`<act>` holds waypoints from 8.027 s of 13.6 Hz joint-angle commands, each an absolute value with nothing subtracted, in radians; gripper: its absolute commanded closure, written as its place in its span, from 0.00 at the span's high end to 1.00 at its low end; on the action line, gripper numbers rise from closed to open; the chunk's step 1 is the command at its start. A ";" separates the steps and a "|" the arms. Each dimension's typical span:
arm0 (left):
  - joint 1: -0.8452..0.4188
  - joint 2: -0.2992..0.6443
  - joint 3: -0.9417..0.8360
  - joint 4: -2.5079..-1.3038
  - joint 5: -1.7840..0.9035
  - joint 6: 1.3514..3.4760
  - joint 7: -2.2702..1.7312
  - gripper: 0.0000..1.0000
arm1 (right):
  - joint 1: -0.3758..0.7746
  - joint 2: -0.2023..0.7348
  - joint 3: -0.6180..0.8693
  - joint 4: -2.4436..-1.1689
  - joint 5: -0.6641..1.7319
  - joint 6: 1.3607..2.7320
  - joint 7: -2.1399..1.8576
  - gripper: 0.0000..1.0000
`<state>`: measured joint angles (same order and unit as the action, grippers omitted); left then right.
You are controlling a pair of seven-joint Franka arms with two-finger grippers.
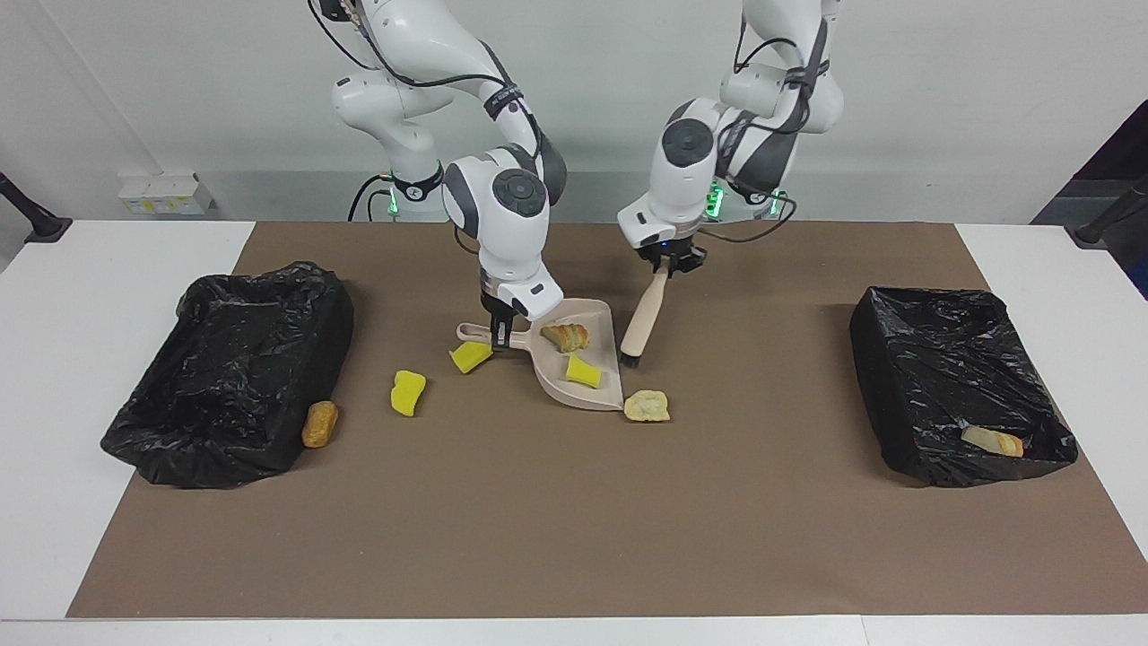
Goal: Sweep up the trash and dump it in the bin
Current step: 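Sweep the trash into the dustpan with the left gripper's brush, then lift the dustpan with the right gripper while the left gripper withdraws, then tip the dustpan over the bin nearest the right gripper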
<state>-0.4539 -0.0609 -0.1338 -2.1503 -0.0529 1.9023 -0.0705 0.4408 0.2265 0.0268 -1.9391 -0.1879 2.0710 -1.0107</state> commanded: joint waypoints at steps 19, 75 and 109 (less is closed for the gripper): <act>-0.417 0.161 -0.149 -2.066 -0.040 2.069 -0.103 0.00 | 0.385 0.241 0.029 -1.968 -0.127 2.167 -1.172 0.00; -0.448 -0.140 -0.198 -2.327 -0.107 2.126 -0.821 1.00 | -0.482 0.200 0.012 -1.623 -0.240 1.878 -1.827 0.00; 0.054 -0.111 -0.209 -1.824 0.060 1.760 0.048 1.00 | -0.330 0.028 0.037 -1.740 -0.749 1.937 -1.693 0.00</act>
